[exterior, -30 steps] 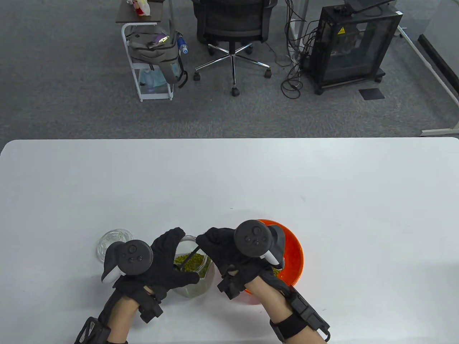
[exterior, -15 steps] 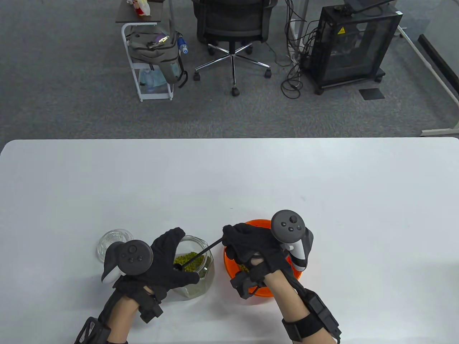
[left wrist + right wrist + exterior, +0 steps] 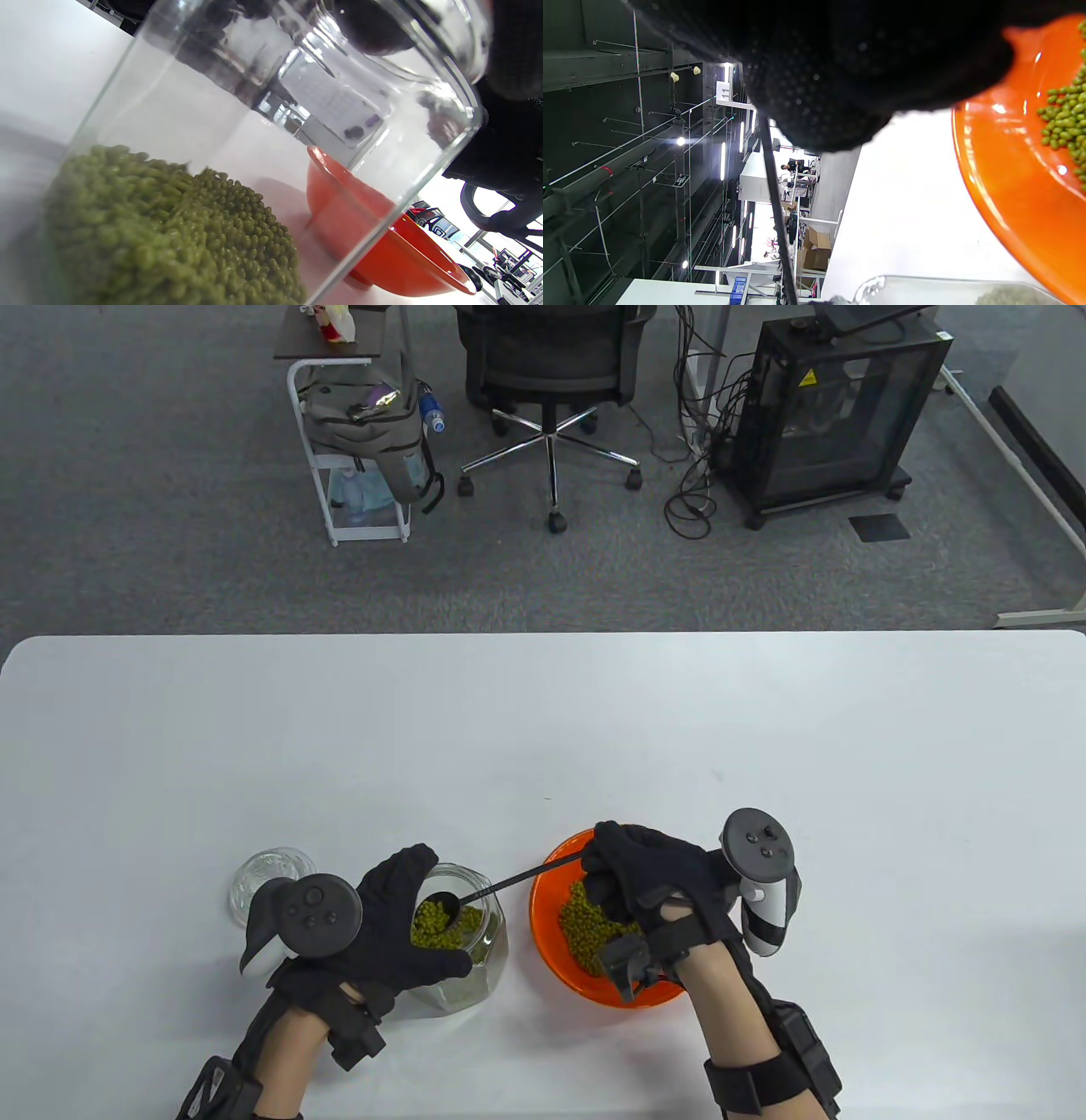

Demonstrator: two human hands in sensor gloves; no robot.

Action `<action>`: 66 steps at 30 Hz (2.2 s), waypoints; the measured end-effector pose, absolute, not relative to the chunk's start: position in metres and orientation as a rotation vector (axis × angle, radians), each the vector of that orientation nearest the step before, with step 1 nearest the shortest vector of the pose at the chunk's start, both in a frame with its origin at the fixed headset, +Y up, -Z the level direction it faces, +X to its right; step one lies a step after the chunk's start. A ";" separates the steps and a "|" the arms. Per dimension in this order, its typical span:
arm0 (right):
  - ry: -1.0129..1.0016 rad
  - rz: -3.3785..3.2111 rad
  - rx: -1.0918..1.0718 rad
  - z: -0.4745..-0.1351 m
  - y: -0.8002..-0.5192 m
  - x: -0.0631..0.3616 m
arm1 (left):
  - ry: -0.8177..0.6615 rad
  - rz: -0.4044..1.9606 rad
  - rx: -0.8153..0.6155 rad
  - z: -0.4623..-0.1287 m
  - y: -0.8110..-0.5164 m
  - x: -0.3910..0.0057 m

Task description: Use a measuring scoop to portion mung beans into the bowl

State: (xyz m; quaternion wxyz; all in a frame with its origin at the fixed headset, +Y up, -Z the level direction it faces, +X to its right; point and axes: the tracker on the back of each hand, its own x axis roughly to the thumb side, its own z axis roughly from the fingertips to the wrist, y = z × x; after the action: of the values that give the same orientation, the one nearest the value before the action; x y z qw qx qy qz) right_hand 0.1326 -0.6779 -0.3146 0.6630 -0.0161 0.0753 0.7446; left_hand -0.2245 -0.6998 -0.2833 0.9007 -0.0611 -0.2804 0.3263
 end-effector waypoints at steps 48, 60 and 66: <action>-0.197 1.731 -0.309 -0.277 -0.682 0.316 | -0.584 0.690 -0.126 -0.283 -0.701 -0.225; -0.361 2.118 -0.125 -0.265 -0.656 0.290 | -0.583 0.692 -0.127 -0.283 -0.701 -0.226; -0.478 2.273 -0.009 -0.259 -0.646 0.268 | -0.583 0.690 -0.127 -0.284 -0.701 -0.226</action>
State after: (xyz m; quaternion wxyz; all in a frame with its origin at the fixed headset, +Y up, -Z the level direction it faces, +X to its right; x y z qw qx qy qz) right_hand 0.2675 -0.6455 -0.2590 0.3983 -0.0035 -0.1888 0.8976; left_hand -0.2257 -0.7015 -0.2836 0.8977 -0.0611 -0.2816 0.3332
